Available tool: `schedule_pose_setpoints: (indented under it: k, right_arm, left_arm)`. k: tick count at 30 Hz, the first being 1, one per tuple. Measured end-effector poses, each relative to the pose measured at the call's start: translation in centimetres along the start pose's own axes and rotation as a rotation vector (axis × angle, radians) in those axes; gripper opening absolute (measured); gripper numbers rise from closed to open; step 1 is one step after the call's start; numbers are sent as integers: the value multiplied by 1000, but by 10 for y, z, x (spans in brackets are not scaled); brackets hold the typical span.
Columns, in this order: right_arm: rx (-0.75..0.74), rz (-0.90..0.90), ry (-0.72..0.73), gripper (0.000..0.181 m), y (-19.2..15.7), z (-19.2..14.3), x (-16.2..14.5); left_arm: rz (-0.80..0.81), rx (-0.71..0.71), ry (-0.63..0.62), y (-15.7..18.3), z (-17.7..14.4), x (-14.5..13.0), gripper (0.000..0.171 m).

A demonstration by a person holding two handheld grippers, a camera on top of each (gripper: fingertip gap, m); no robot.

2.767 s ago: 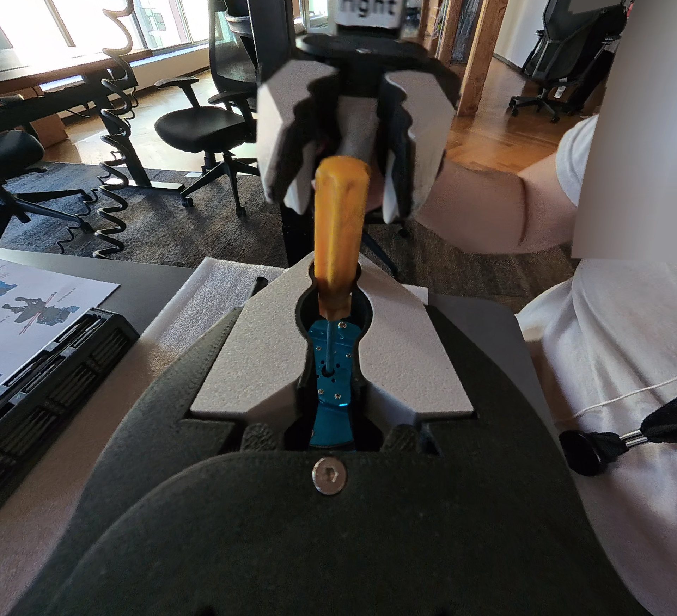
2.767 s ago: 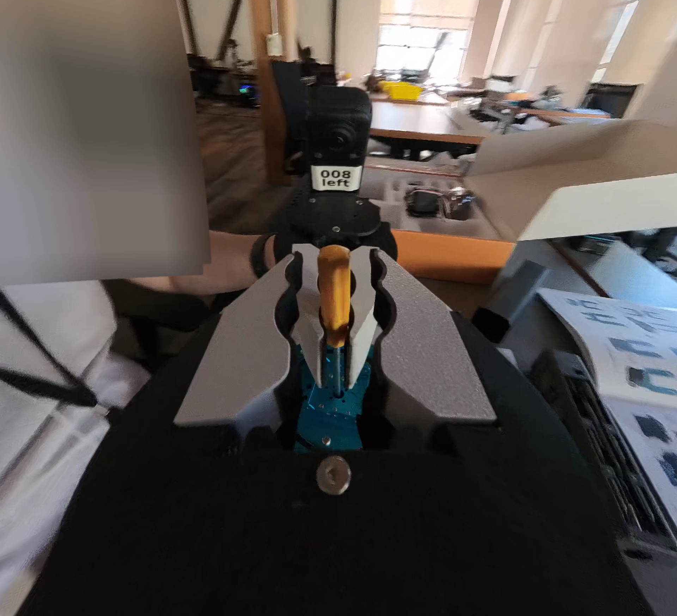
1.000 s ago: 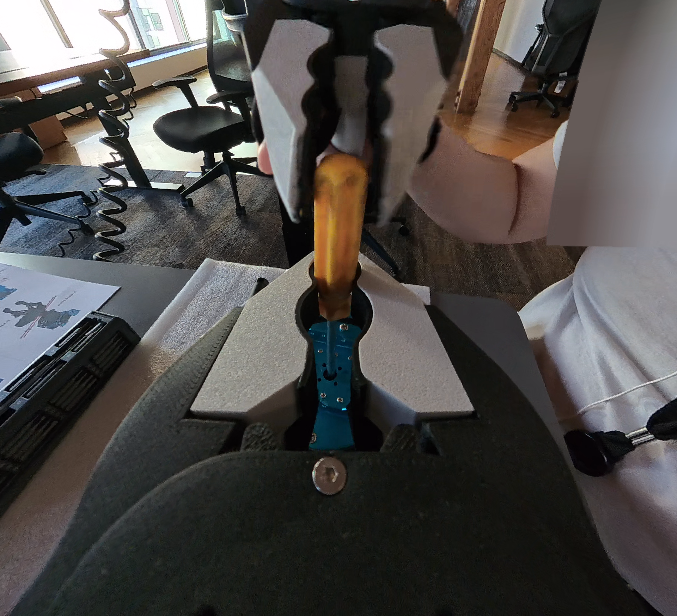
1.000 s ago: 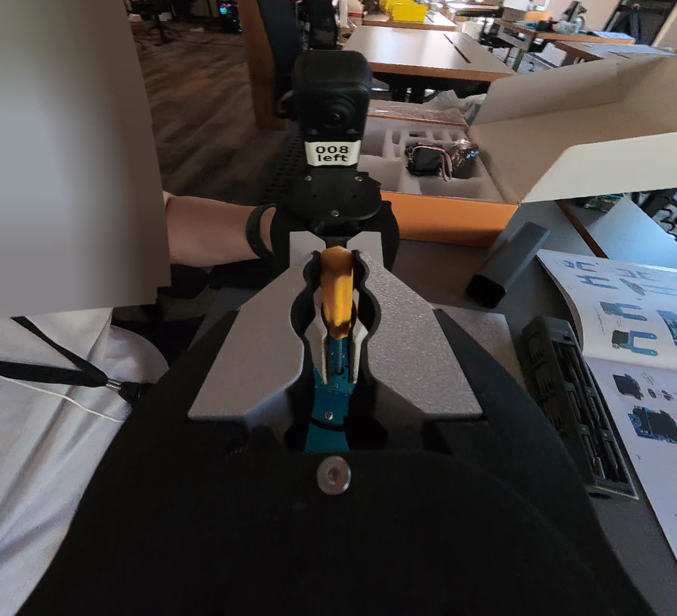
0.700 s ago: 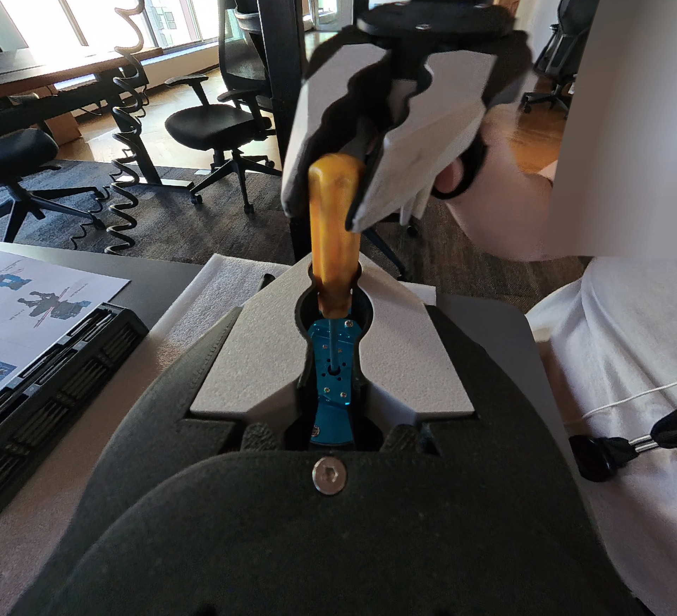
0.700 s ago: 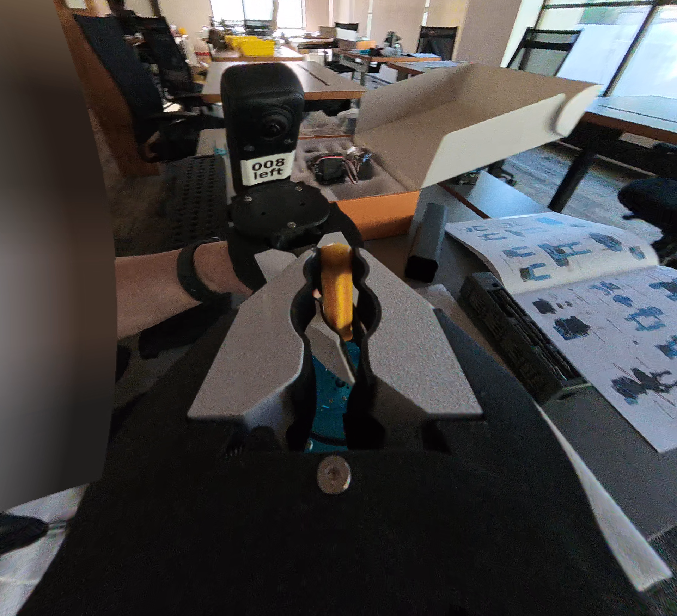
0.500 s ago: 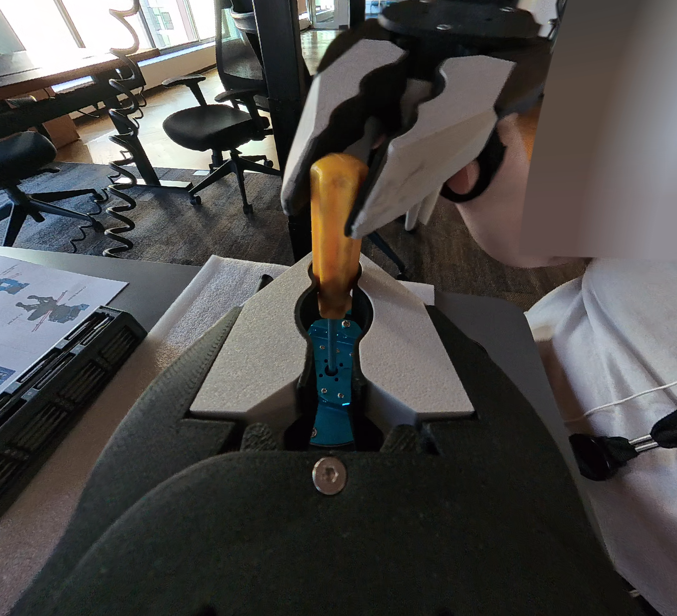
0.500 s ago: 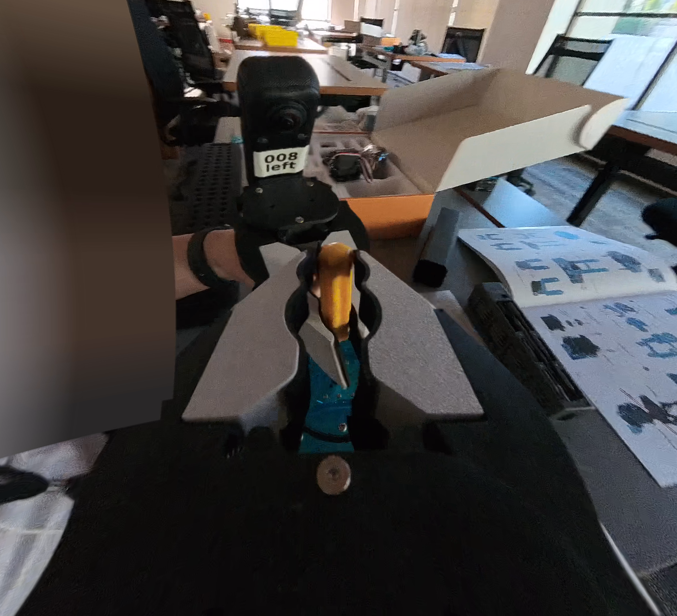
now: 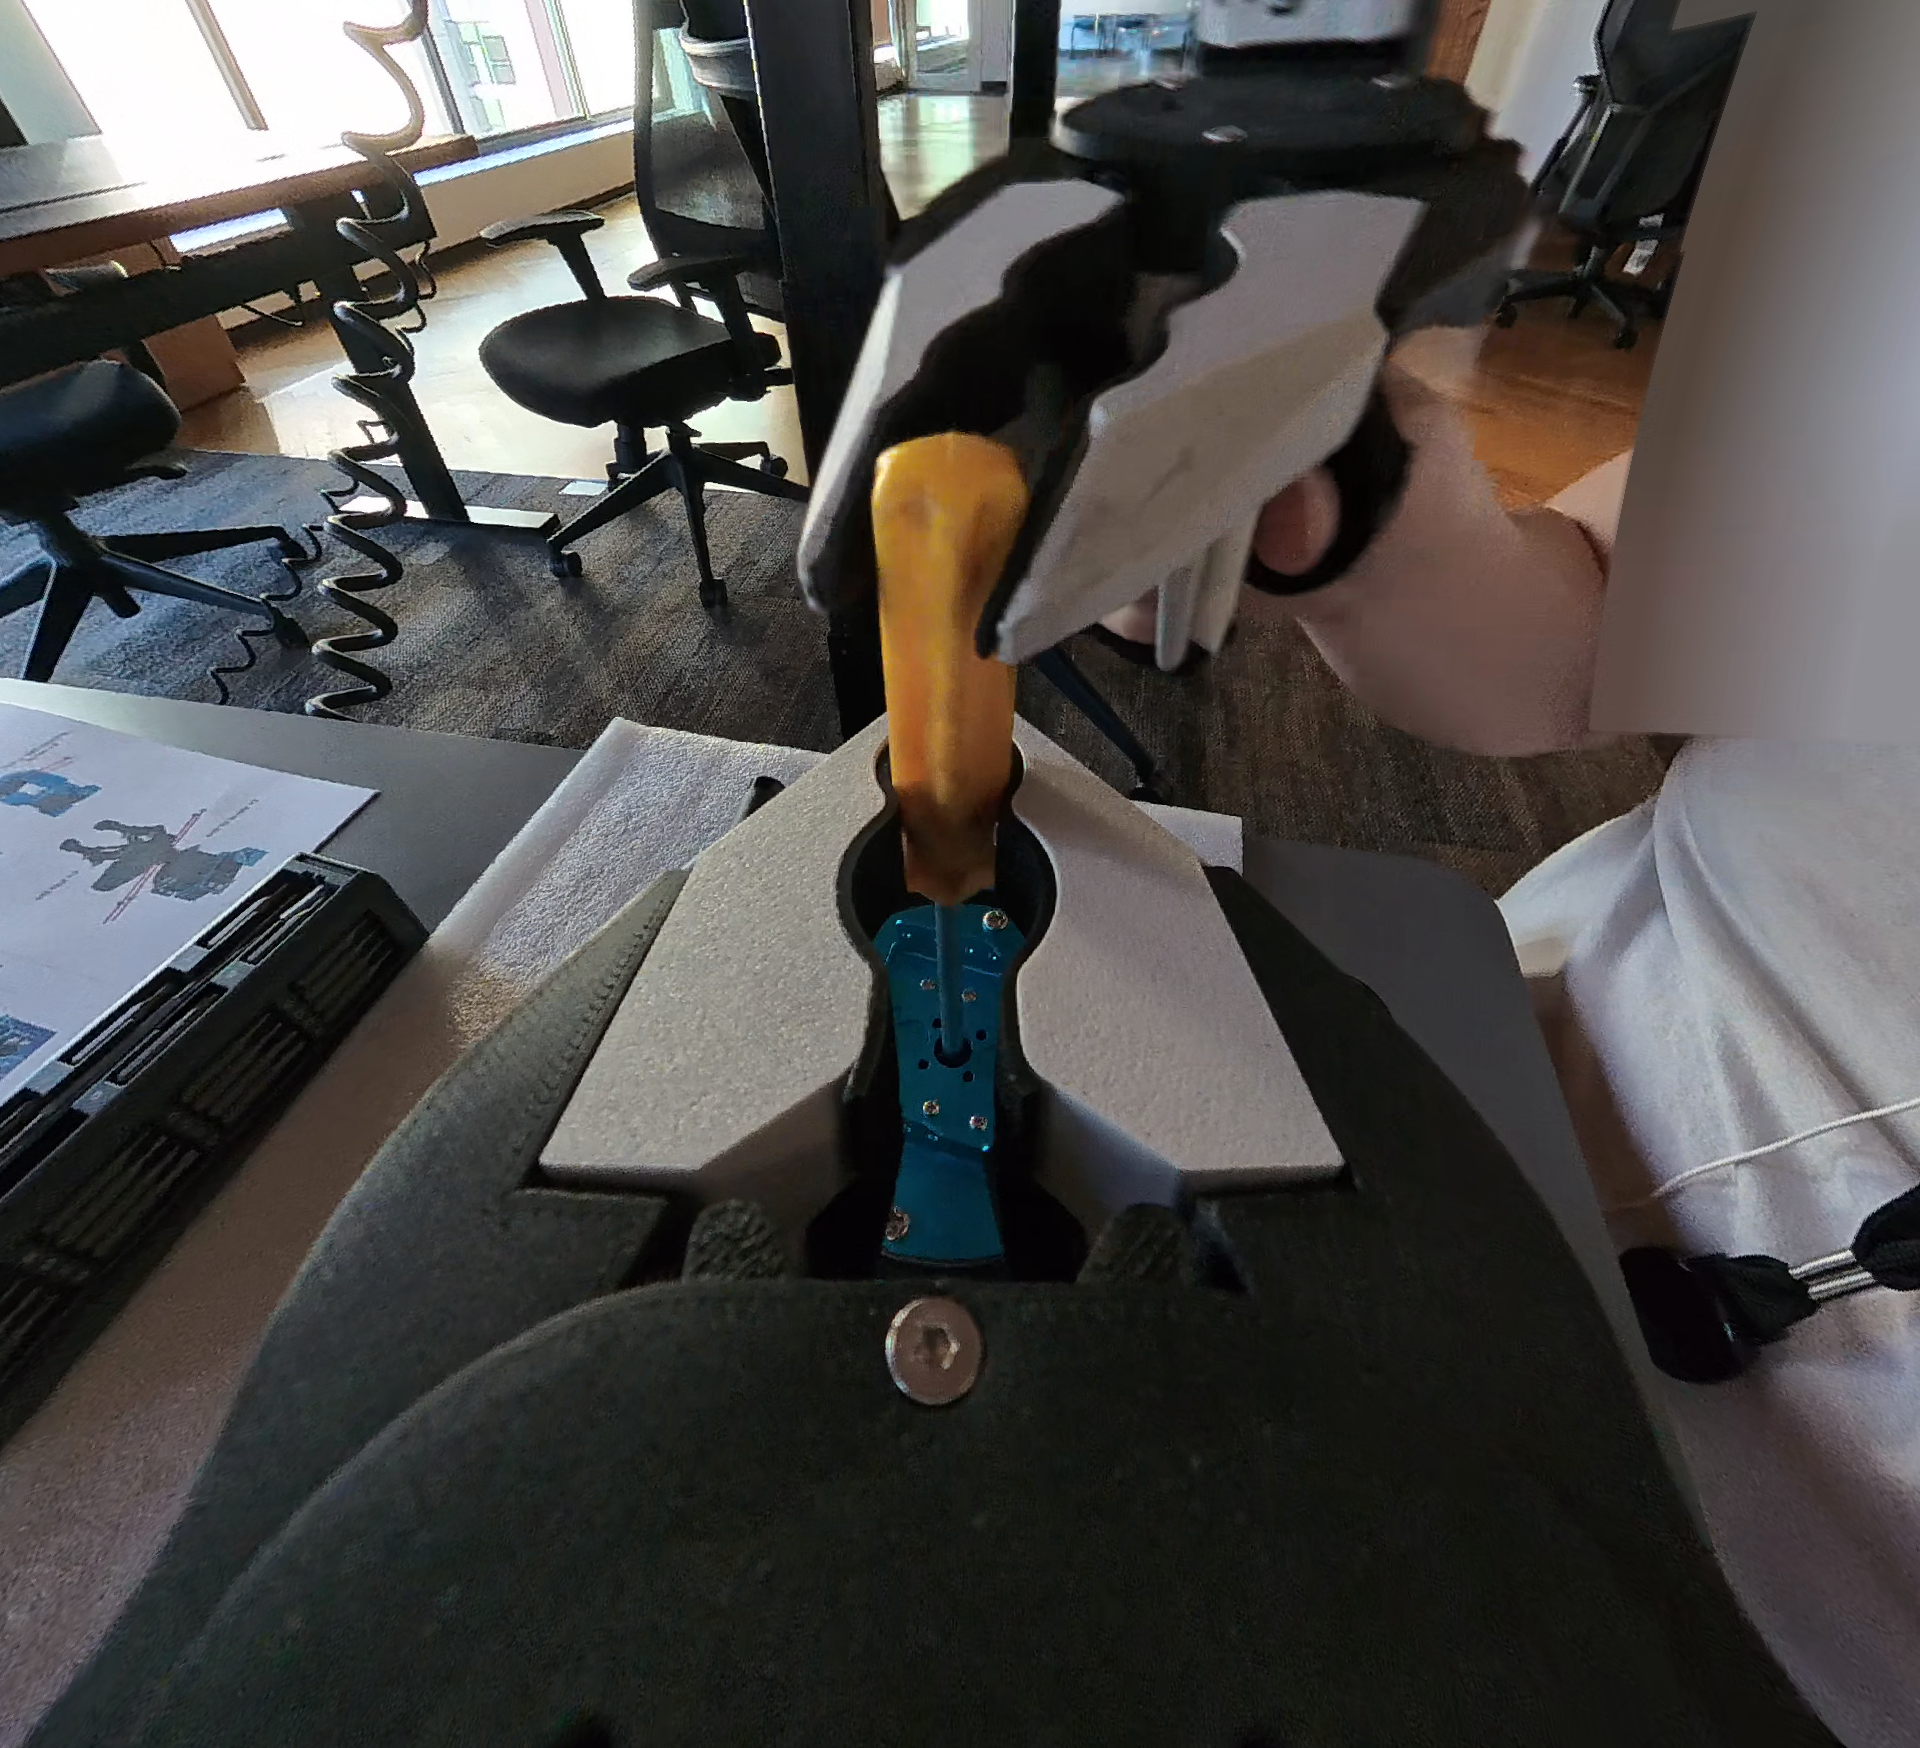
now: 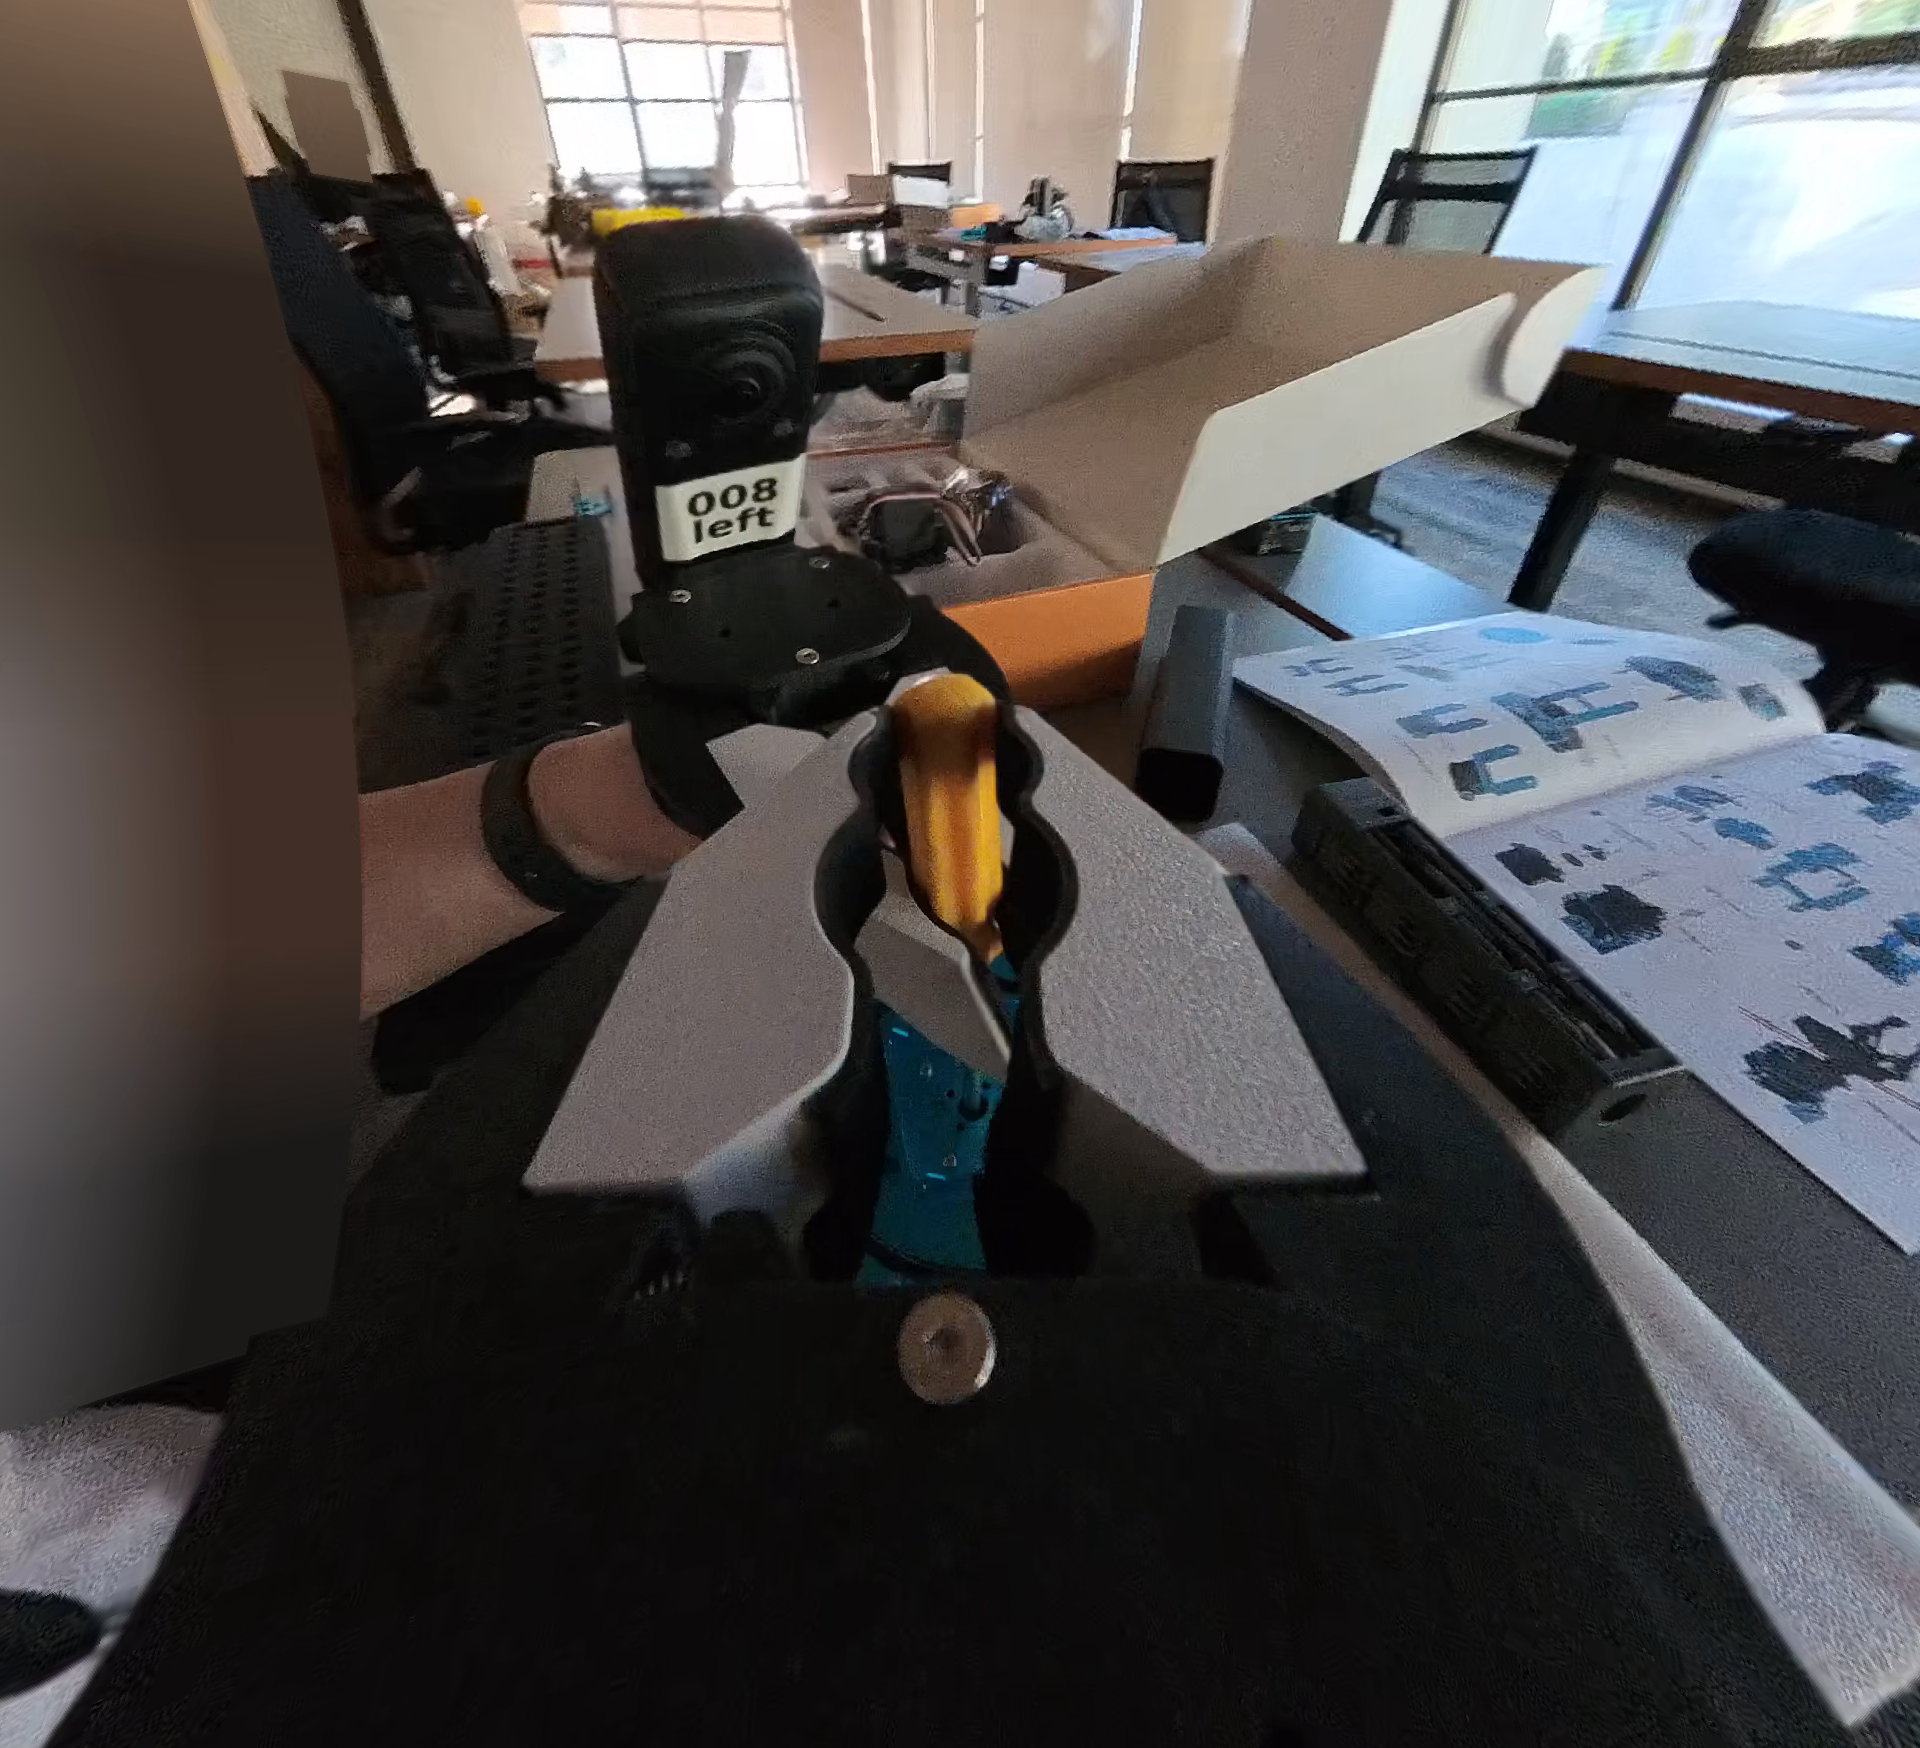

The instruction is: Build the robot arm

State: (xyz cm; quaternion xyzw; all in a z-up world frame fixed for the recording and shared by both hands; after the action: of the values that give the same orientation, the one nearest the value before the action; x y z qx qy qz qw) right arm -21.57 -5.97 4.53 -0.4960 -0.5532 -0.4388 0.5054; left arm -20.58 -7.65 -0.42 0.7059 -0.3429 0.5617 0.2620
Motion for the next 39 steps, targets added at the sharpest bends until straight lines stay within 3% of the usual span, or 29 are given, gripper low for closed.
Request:
schedule_pose_setpoints:
  k: [3, 4, 6, 8, 11, 14, 17, 20, 22, 24, 25, 27, 30, 32, 35, 39]
  right_arm:
    - [-3, -39, 38, 18, -1, -2, 0]
    - [58, -45, 23, 17, -1, -2, 1]
    - [233, -70, -12, 33, -2, -1, 4]
    - [380, -93, -54, 33, -2, -1, 5]
    - [452, -186, -104, 16, 1, 1, 4]
    - [389, -124, -130, 16, 4, 3, 4]
    - [165, -30, -84, 16, 2, 3, 2]
    - [-66, -43, -11, 16, -2, -2, 1]
    - [-76, -97, -9, 18, -2, -3, 2]
    - [49, -140, -46, 20, -3, -3, 2]
    - [138, -166, -63, 31, -4, -2, 3]
    - [336, -198, -113, 36, -6, -1, 0]
    - [523, -206, -160, 25, -6, 0, -5]
    - [547, -214, -158, 18, -4, 2, -5]
    - [457, -109, -141, 18, 0, 6, -7]
    - [82, -3, -52, 18, 3, 7, -7]
  left_arm:
    - [16, -8, -5, 2, 1, 0, 9]
    - [13, -7, -4, 2, 1, 0, 9]
    - [0, -14, 0, 1, 1, 0, 9]
    - [-10, -23, 3, 0, 1, 1, 9]
    - [3, -32, -8, 2, 1, 0, 9]
    - [-10, -13, 2, -1, 1, 0, 8]
    - [-22, -9, 3, -2, 1, 0, 9]
    - [-1, -18, -5, 1, 2, -1, 9]
    - [3, -22, -5, 2, 2, -1, 10]
    - [-2, -18, -3, 1, 3, 0, 9]
    - [-6, -17, -2, 1, 2, 0, 9]
    - [-12, -23, -1, 0, 2, 0, 9]
    - [-4, -29, -6, 2, 2, -1, 10]
    - [13, -26, -11, 4, 3, -1, 10]
    - [0, -10, -3, 2, 2, -1, 10]
    - [-12, 14, 2, -2, 1, -1, 9]
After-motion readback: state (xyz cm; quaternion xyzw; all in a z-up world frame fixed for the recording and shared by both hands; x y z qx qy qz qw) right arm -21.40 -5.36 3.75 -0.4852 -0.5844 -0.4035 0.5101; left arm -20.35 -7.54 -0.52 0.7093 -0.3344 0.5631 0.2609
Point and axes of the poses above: each gripper's, where its closed fingertips meet, z out along the fingers, x out of its top, y = z × x across the jaws, the point moved 2 cm from there along -z, back along the fingers, and after that the axes turned 2 degrees about -y, right-handed, at the moved point
